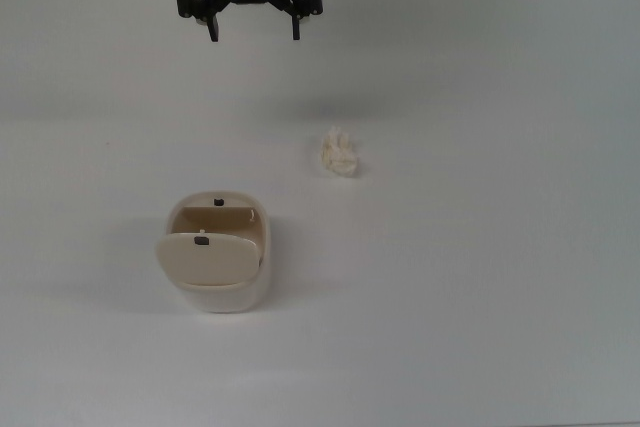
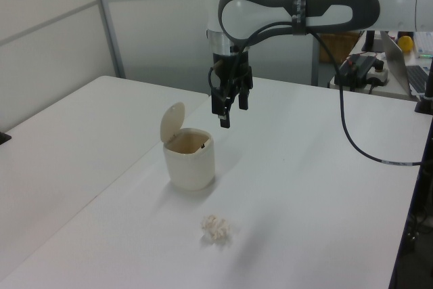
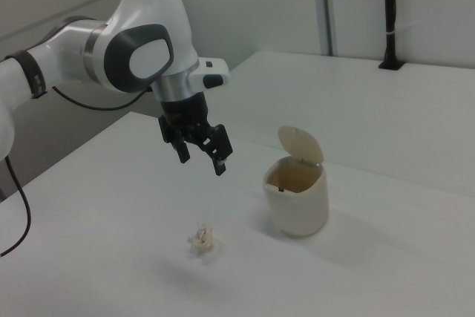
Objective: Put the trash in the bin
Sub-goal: 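Move the gripper down toward the crumpled white paper ball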
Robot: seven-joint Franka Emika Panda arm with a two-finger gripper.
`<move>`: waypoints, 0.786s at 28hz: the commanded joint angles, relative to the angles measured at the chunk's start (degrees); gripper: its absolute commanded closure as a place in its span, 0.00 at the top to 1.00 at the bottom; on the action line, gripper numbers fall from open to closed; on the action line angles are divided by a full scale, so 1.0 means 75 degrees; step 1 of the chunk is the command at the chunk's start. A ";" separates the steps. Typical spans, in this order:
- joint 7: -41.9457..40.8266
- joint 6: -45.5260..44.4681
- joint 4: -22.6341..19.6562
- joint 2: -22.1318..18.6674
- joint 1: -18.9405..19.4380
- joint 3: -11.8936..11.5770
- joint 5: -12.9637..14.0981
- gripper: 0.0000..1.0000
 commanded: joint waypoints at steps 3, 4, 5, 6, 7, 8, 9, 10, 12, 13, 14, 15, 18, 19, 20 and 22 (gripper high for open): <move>-0.0371 0.0268 -0.0022 0.0422 -0.0024 -0.0066 0.0235 1.00; -0.0406 0.0269 -0.0034 0.0469 0.0011 -0.0043 0.0211 1.00; -0.0441 0.0303 -0.0045 0.0539 0.0058 -0.0043 0.0200 1.00; -0.0523 0.0385 -0.0080 0.0691 0.0221 -0.0019 0.0188 1.00; -0.0547 0.0409 -0.0080 0.0762 0.0292 -0.0019 0.0188 1.00; -0.0559 0.0421 -0.0092 0.0821 0.0362 -0.0019 0.0188 1.00; -0.0559 0.0421 -0.0104 0.0879 0.0421 -0.0019 0.0188 1.00; -0.0559 0.0421 -0.0116 0.0926 0.0468 -0.0019 0.0176 1.00; -0.0571 0.0433 -0.0209 0.1078 0.0596 -0.0019 0.0176 1.00; -0.0571 0.0433 -0.0244 0.1126 0.0667 -0.0019 0.0164 1.00; -0.0571 0.0444 -0.0268 0.1184 0.0737 -0.0019 0.0164 1.00; -0.0571 0.0479 -0.0303 0.1243 0.0819 -0.0019 0.0153 1.00; -0.0571 0.0666 -0.0595 0.1372 0.1053 -0.0008 0.0013 1.00; -0.0571 0.0760 -0.0666 0.1407 0.1112 -0.0019 -0.0011 1.00; -0.0571 0.0877 -0.0748 0.1454 0.1159 -0.0019 -0.0011 1.00; -0.0559 0.1053 -0.0853 0.1524 0.1253 -0.0019 -0.0011 1.00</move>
